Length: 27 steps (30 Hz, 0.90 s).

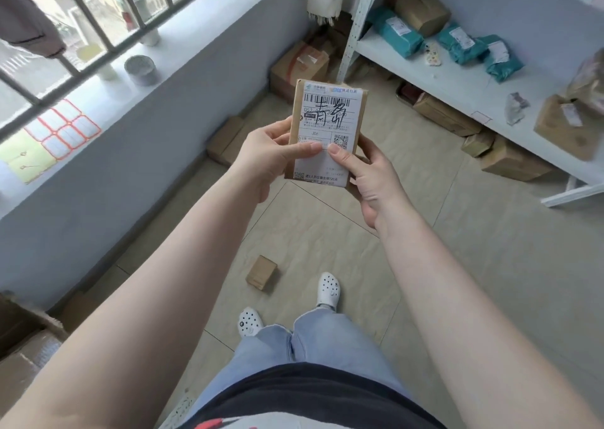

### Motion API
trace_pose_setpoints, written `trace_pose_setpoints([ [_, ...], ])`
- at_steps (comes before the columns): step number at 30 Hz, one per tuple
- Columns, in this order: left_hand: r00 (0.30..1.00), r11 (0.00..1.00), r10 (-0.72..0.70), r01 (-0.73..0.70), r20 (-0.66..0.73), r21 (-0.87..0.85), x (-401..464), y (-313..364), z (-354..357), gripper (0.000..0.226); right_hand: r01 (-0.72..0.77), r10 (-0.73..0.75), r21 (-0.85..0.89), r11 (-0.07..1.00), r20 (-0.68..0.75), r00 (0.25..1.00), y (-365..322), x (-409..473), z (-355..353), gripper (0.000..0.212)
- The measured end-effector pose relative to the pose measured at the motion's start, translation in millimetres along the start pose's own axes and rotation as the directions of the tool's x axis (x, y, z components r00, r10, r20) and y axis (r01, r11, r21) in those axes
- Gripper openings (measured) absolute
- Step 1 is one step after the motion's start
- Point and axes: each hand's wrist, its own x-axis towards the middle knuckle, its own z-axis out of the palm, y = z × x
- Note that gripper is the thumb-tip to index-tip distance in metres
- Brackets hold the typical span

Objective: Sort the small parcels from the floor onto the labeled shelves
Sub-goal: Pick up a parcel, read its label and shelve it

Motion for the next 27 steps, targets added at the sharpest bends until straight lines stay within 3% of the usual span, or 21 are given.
trace_pose_setpoints([
  [15,0.995,0.995,-0.096,0.095,0.032,0.025,128,1,170,0.051,-0.066,0.066,0.004,0.998,-0.05,0.997,-51,115,-167,0.064],
  [27,0.993,0.992,-0.094,0.087,0.077,0.09,232,54,214,0.051,-0.055,0.059,0.052,0.997,-0.088,0.994,-110,203,-196,0.06],
])
